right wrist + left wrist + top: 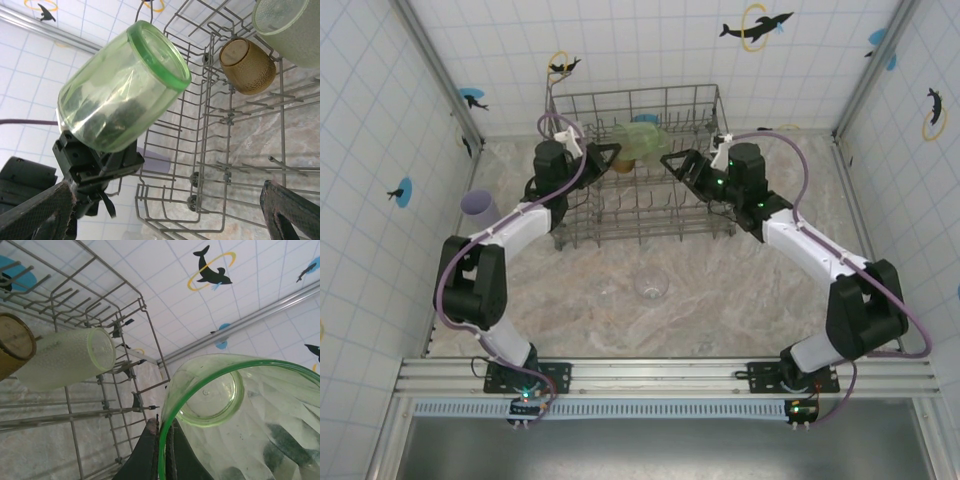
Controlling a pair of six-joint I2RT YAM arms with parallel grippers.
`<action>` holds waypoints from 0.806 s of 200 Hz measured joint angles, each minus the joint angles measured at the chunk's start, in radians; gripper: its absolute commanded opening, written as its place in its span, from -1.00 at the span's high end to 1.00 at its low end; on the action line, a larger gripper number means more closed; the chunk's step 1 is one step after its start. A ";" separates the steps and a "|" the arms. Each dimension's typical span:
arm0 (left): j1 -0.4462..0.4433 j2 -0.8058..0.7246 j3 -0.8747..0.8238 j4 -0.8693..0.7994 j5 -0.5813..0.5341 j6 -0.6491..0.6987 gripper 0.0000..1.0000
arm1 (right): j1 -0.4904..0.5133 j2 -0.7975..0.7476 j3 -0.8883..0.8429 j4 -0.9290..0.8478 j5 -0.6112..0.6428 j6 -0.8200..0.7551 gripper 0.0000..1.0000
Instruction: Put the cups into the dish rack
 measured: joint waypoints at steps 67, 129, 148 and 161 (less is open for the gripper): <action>-0.029 0.044 0.007 0.028 -0.003 -0.002 1.00 | -0.027 0.060 0.000 0.136 0.047 0.164 -0.99; -0.061 0.082 0.026 0.074 -0.003 -0.012 1.00 | -0.039 0.126 0.000 0.279 0.078 0.320 -0.99; -0.072 0.090 0.031 0.088 -0.003 -0.016 1.00 | -0.039 0.142 0.000 0.303 0.084 0.353 -0.99; -0.078 0.097 0.035 0.098 -0.003 -0.020 1.00 | -0.039 0.150 0.000 0.312 0.089 0.371 -0.99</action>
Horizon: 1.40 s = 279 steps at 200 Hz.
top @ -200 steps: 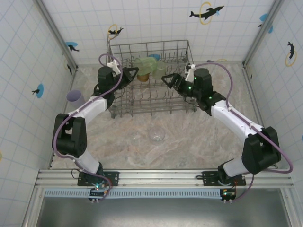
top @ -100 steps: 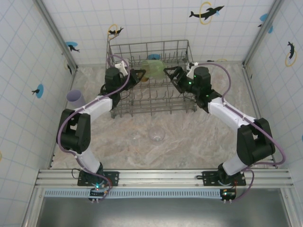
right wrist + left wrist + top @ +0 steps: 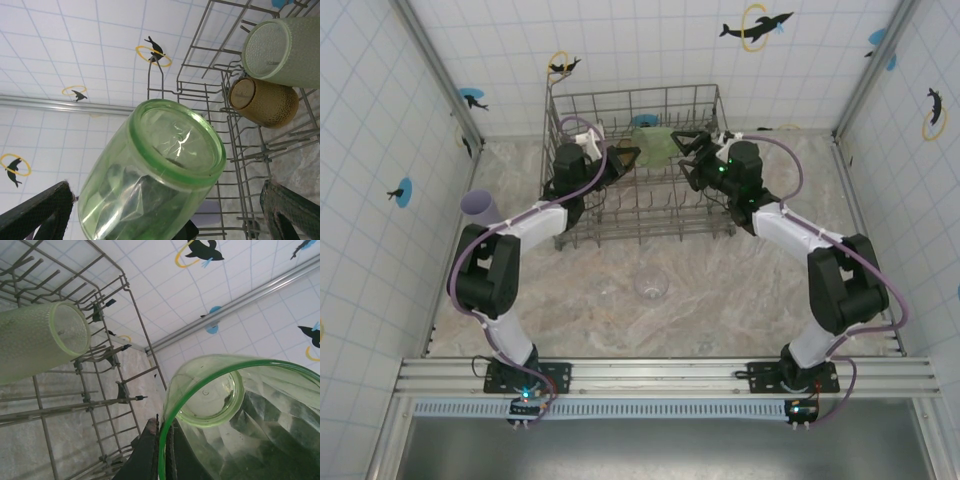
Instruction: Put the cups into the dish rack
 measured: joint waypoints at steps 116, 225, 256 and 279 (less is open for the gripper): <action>-0.081 0.088 0.061 0.050 0.001 -0.010 1.00 | -0.033 0.084 0.000 0.113 0.019 0.241 -0.98; -0.082 0.108 0.067 0.058 0.006 -0.010 1.00 | -0.055 0.113 0.000 0.182 0.008 0.330 -0.06; -0.082 0.108 0.067 0.056 0.009 -0.005 0.53 | -0.055 0.113 0.000 0.182 0.008 0.323 -0.04; -0.083 0.108 0.067 0.043 0.011 -0.002 0.32 | -0.055 0.113 0.000 0.166 0.009 0.293 -0.04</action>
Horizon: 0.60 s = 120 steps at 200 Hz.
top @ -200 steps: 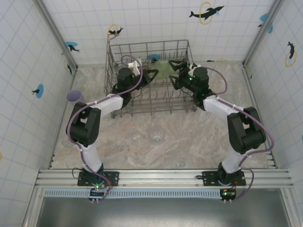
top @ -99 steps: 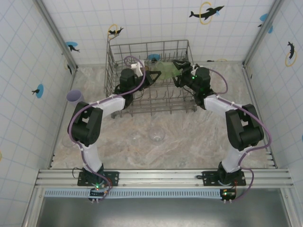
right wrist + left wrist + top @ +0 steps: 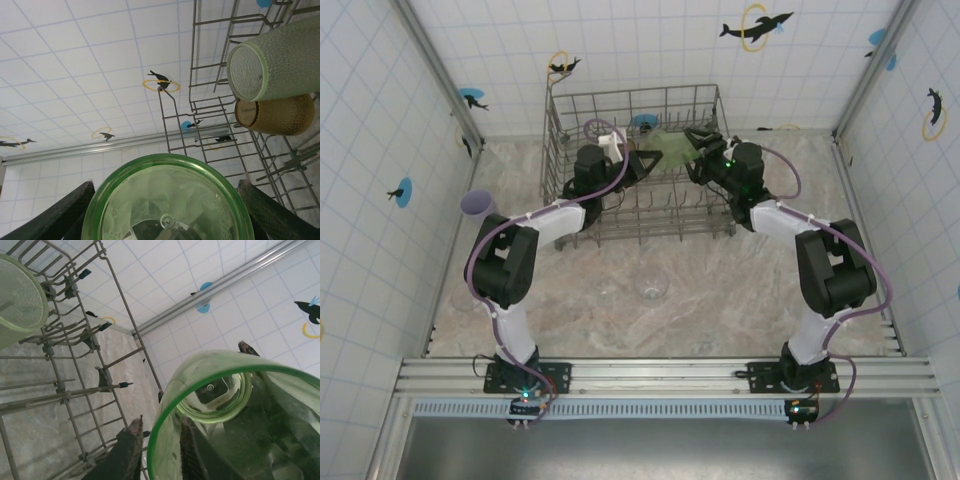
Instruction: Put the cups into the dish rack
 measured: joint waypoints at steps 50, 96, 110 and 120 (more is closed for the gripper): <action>0.000 -0.046 0.000 -0.082 -0.029 0.056 -0.15 | -0.006 -0.003 0.006 -0.086 0.024 -0.090 -0.04; 0.000 -0.125 0.000 -0.166 -0.047 0.126 -0.50 | -0.017 -0.009 0.045 -0.146 0.066 -0.180 -0.03; 0.000 -0.147 -0.001 -0.194 -0.051 0.152 -0.65 | -0.020 -0.009 0.066 -0.167 0.081 -0.211 -0.04; 0.000 -0.161 -0.001 -0.216 -0.056 0.167 -0.74 | -0.021 -0.009 0.081 -0.183 0.096 -0.239 -0.05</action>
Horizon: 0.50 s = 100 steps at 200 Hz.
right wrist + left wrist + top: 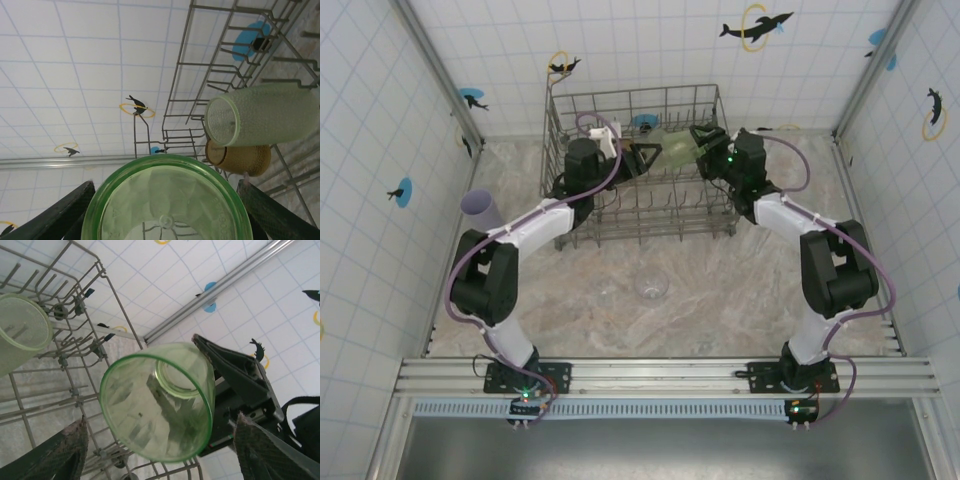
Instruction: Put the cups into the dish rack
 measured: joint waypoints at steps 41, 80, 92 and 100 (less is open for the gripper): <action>0.013 -0.087 -0.013 -0.107 -0.022 0.097 -0.95 | 0.000 -0.005 0.047 -0.079 0.081 -0.136 -0.05; 0.056 -0.170 -0.053 -0.184 -0.052 0.156 -0.94 | 0.006 -0.005 0.141 -0.197 0.169 -0.297 -0.06; 0.072 -0.184 -0.060 -0.207 -0.079 0.167 -0.95 | 0.010 -0.005 0.171 -0.226 0.202 -0.345 -0.07; 0.080 -0.189 -0.061 -0.229 -0.095 0.167 -0.95 | 0.014 -0.005 0.188 -0.246 0.232 -0.385 -0.08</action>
